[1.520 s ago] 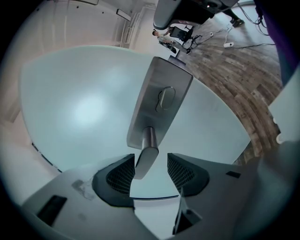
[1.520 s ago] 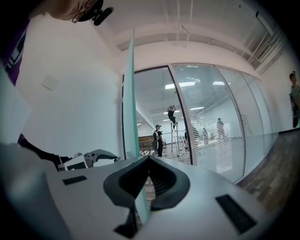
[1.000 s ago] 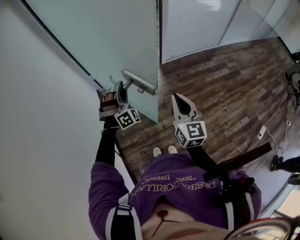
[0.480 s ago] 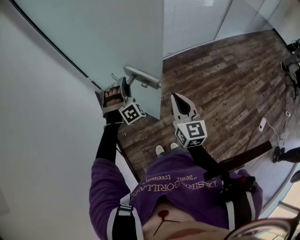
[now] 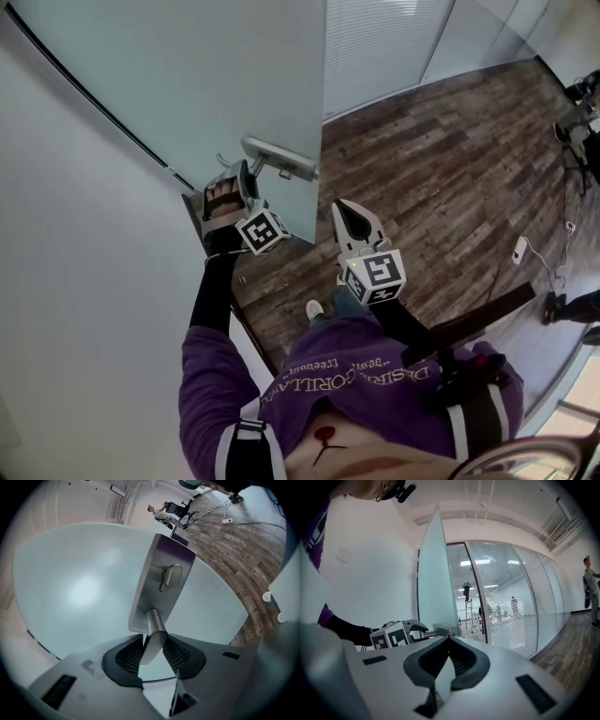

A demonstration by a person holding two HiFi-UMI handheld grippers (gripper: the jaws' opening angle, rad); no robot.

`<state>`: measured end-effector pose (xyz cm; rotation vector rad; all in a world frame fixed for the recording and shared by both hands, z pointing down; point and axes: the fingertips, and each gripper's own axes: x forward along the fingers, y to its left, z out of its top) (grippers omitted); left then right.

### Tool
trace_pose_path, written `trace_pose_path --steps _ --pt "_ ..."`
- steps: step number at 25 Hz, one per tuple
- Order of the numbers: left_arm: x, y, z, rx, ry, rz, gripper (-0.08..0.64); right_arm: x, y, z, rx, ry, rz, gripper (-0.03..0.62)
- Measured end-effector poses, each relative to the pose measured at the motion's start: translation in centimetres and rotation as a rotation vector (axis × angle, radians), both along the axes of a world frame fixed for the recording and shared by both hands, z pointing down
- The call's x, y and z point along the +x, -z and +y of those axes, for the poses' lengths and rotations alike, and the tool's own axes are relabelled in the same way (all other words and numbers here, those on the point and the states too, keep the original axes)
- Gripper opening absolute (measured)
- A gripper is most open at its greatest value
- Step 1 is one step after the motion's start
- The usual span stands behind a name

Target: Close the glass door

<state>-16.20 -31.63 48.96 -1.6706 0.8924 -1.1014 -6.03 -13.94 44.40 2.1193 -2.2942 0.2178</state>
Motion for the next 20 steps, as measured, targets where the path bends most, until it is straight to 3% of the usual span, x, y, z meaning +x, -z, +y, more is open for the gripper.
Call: trace_pose_path --steps 20 --pt "5.5 -0.2 -4.4 -0.061 0.061 -0.033 0.129 8.9 0.9 -7.5 0.025 0.051 -0.022 -0.003"
